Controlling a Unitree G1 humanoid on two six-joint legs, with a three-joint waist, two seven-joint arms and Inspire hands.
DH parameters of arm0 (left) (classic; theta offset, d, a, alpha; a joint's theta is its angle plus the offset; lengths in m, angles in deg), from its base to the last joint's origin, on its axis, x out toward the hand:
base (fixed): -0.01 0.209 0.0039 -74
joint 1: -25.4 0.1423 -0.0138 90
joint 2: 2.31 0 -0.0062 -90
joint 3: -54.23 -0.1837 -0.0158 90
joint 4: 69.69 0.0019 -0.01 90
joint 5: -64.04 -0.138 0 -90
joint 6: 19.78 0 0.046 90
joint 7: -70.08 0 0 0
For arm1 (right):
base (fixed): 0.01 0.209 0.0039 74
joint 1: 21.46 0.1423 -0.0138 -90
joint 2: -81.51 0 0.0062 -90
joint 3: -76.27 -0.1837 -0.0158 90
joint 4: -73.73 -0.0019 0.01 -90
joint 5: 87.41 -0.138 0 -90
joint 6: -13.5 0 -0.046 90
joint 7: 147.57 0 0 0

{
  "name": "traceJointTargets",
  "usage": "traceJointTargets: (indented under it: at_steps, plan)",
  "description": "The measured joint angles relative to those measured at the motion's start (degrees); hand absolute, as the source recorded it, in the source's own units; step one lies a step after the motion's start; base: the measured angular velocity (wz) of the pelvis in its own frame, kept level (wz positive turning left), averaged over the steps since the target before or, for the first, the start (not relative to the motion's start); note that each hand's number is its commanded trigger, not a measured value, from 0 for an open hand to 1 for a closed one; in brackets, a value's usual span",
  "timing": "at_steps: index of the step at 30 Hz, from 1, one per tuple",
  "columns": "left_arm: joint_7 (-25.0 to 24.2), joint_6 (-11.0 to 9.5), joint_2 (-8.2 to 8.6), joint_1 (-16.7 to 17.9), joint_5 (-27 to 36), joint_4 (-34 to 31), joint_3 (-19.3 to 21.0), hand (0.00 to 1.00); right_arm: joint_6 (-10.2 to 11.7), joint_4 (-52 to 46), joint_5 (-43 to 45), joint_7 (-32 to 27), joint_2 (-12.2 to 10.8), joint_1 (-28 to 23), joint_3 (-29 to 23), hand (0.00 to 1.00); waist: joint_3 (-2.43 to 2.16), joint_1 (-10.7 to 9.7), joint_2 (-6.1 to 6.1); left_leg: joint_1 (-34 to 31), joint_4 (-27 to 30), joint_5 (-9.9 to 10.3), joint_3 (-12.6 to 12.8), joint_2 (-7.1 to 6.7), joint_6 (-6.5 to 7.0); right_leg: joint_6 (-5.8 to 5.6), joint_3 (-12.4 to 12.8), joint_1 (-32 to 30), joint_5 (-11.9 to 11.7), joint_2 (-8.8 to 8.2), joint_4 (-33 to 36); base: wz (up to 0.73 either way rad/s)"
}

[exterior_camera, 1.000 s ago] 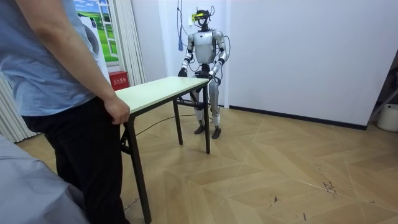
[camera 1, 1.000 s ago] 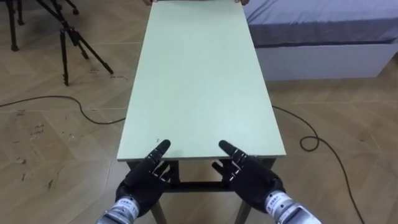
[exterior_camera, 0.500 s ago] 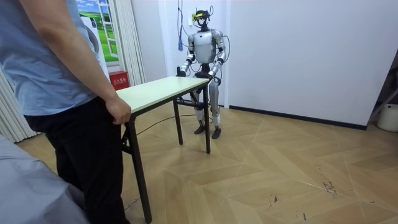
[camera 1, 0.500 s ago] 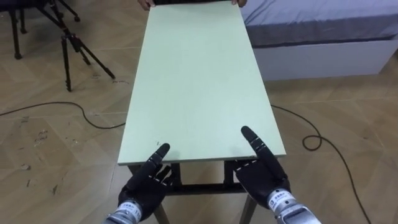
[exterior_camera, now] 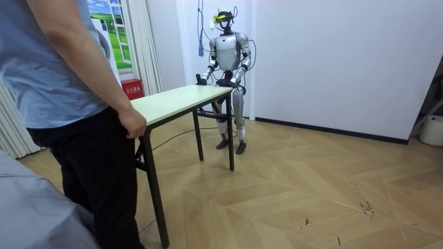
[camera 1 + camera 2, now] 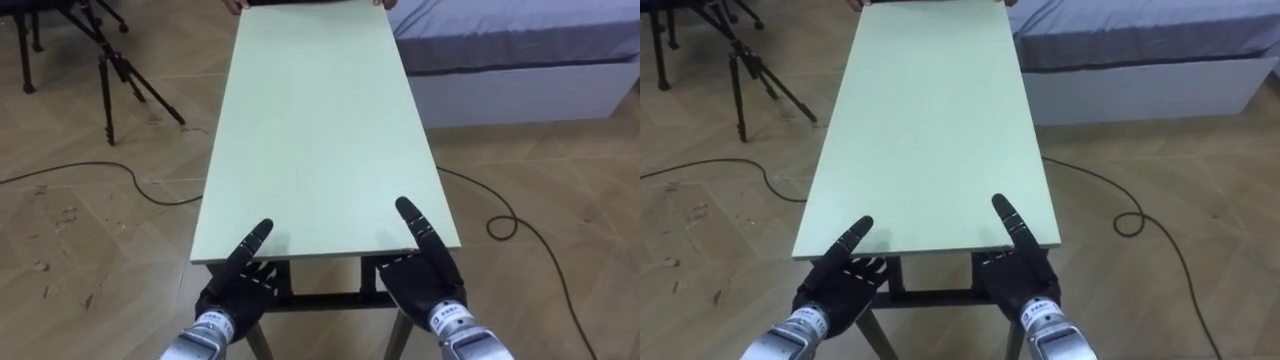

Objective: Move table with human

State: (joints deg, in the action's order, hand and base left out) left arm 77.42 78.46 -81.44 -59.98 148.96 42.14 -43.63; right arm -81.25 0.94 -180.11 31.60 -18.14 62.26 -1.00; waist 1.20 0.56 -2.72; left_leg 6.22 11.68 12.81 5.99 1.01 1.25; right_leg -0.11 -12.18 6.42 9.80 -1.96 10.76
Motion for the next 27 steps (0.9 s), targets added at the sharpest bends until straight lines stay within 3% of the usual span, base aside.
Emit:
traceJointTargets:
  at_steps: [1, 2, 3, 9, 13, 27]
  plan:
    - [0.00, 0.00, 0.10, 0.00, 0.03, -0.50, 0.26, 0.64, 0.00, -0.20, 0.00, 0.00, 0.00, 0.00, -0.02, 0.76, 0.03, 0.00, 0.05, -0.31, 0.03, 0.00, -0.03, -0.02, 0.00, 0.00, -0.01, -0.25, 0.00, 0.00, 0.00, 0.00]
    - [0.00, 0.00, 0.15, 0.00, 0.02, -0.80, 0.44, 0.89, 0.00, -0.40, 0.00, 0.01, -0.02, -0.01, -0.02, 1.00, 0.04, -0.02, 0.12, -0.62, 0.09, 0.00, -0.07, -0.02, 0.00, 0.00, -0.07, -0.51, 0.00, -0.02, 0.04, 0.00]
    - [0.00, 0.01, 0.25, 0.00, -0.04, -0.92, 0.58, 1.00, -0.01, -0.42, 0.00, 0.07, -0.02, -0.01, -0.03, 1.00, 0.07, 0.00, 0.18, -0.66, 0.09, -0.02, -0.07, -0.02, 0.02, 0.01, -0.09, -0.55, 0.00, -0.02, 0.05, 0.00]
    - [0.10, 0.11, 0.78, 0.00, 1.22, -2.64, 1.34, 1.00, -0.06, 0.11, 0.41, -1.29, -0.53, 0.02, -0.38, 1.00, 0.04, 0.04, 0.59, -0.92, 0.11, -0.02, -0.13, -0.02, 0.02, 0.00, -0.04, -0.82, 0.00, 0.01, 0.02, 0.00]
    - [0.55, 0.31, 2.39, 0.02, 2.08, -3.40, 1.35, 1.00, 0.11, 2.53, 0.67, -4.03, -0.66, 0.46, -1.47, 1.00, 0.07, 1.80, 0.65, -1.00, 0.00, -0.03, -0.56, -0.01, 0.02, 0.00, -0.25, -0.79, 0.00, -0.02, -0.12, 0.05]
    - [3.09, 1.14, 2.48, 0.18, -0.76, -3.59, 1.40, 1.00, 0.39, 2.55, 3.56, -4.03, -1.81, 0.48, -2.08, 1.00, 0.10, 1.51, 0.77, -0.76, -0.90, -0.03, -0.85, 0.05, 0.02, 0.00, -0.11, -0.89, 0.00, 0.17, -0.26, 0.00]
